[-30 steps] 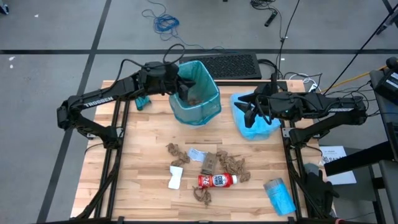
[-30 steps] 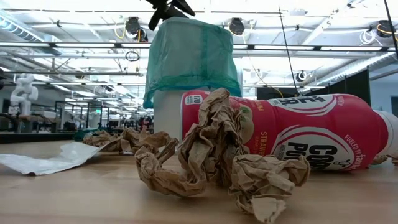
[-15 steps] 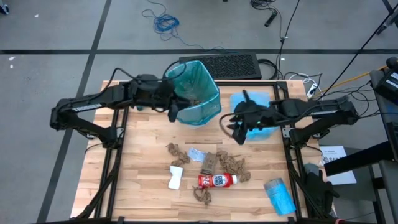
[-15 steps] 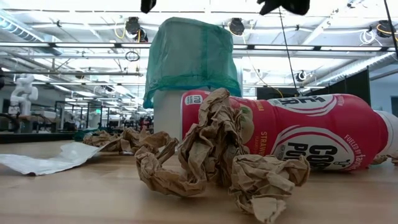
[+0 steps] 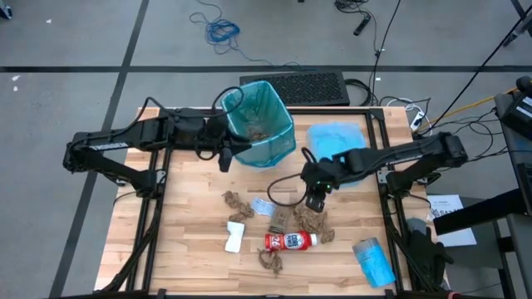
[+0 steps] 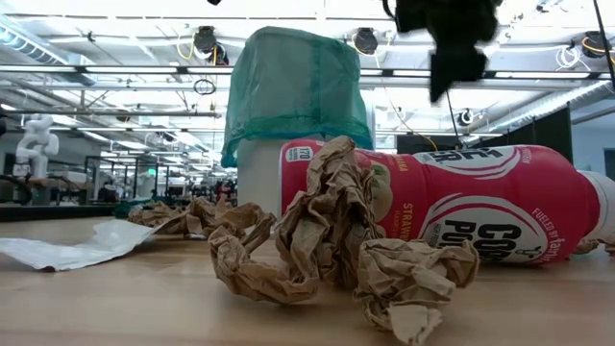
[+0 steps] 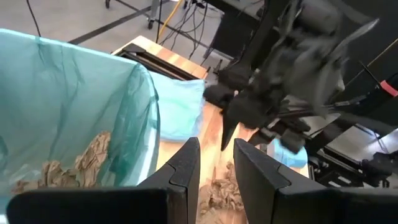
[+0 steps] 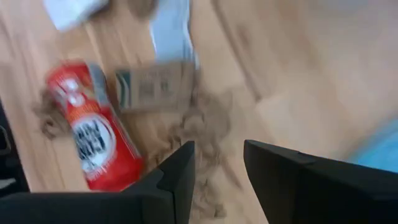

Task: Place trash/remove bag and relplace
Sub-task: Put the brown paper into the blue trash bag inside the white trash bin

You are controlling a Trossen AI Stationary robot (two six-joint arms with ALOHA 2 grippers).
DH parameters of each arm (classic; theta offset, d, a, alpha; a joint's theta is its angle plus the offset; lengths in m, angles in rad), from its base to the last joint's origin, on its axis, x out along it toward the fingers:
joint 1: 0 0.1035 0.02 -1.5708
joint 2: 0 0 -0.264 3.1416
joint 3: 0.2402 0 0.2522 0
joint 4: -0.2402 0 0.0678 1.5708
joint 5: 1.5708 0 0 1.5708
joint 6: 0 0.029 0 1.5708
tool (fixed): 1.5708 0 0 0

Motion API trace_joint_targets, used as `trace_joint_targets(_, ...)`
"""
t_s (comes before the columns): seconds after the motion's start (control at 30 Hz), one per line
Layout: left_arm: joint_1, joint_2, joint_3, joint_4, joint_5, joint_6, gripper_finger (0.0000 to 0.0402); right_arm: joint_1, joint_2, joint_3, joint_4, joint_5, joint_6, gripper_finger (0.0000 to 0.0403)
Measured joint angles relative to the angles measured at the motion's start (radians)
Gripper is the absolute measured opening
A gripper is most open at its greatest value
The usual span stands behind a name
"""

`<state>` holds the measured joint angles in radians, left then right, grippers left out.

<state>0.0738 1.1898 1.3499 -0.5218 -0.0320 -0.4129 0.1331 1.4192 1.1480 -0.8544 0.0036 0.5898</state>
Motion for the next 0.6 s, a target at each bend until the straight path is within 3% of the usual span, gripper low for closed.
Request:
trace_joint_targets(0.23, -0.007, 0.000, 0.000, -0.001, -0.002, 0.000, 0.0094, 0.009, -0.021, -0.225, 0.363, -0.140, 0.150, 0.0130)
trace_joint_targets(0.6, -0.007, 0.001, 0.000, -0.001, -0.003, 0.000, 0.0094, -0.003, 0.002, -0.287, 0.396, -0.129, 0.125, 0.0130)
